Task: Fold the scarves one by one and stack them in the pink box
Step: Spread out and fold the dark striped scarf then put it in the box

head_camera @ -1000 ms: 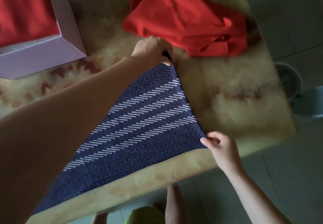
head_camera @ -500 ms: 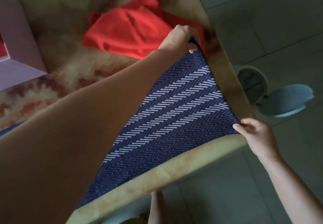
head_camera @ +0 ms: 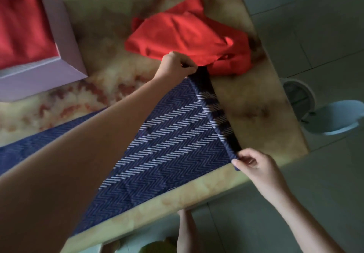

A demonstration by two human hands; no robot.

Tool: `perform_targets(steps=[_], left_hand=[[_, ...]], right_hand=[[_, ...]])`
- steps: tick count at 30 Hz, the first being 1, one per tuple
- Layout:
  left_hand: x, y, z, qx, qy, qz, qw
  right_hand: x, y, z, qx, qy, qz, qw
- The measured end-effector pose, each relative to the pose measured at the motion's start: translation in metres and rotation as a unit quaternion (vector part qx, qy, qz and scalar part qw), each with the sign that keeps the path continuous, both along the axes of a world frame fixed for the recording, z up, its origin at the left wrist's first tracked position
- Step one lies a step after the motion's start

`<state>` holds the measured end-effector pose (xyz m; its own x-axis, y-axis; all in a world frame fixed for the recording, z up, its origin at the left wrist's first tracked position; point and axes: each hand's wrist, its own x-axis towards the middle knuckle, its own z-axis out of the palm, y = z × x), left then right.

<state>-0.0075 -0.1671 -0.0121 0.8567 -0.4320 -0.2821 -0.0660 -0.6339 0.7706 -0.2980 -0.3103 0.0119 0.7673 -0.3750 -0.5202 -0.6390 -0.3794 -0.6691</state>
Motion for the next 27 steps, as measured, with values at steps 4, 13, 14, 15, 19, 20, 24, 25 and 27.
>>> perform_targets(steps=[4, 13, 14, 15, 19, 20, 24, 25, 27], left_hand=[[-0.008, 0.071, -0.005, 0.001, 0.025, 0.076, 0.997], [-0.021, 0.233, -0.018, 0.033, 0.110, 0.235, 0.965], [-0.023, 0.249, -0.018, 0.028, 0.112, 0.248, 0.962], [-0.025, 0.265, -0.018, 0.019, 0.119, 0.262, 0.957], [-0.035, 0.331, -0.020, -0.029, 0.147, 0.316, 0.937], [-0.038, 0.348, -0.021, -0.036, 0.150, 0.327, 0.933], [-0.048, 0.406, -0.023, -0.050, 0.152, 0.361, 0.919], [-0.051, 0.419, -0.023, -0.051, 0.152, 0.367, 0.916], [-0.056, 0.442, -0.025, -0.059, 0.145, 0.384, 0.910]], right_hand=[[0.005, 0.072, -0.004, -0.069, -0.010, 0.110, 0.992], [-0.004, 0.239, -0.021, -0.141, -0.066, 0.210, 0.965], [-0.005, 0.256, -0.023, -0.143, -0.069, 0.216, 0.963], [-0.005, 0.272, -0.025, -0.144, -0.072, 0.219, 0.962], [-0.006, 0.335, -0.027, -0.153, -0.073, 0.246, 0.954], [-0.006, 0.349, -0.028, -0.154, -0.077, 0.252, 0.952], [-0.006, 0.405, -0.031, -0.152, -0.093, 0.277, 0.944], [-0.007, 0.418, -0.032, -0.150, -0.092, 0.282, 0.943], [-0.008, 0.441, -0.036, -0.146, -0.088, 0.290, 0.942]])
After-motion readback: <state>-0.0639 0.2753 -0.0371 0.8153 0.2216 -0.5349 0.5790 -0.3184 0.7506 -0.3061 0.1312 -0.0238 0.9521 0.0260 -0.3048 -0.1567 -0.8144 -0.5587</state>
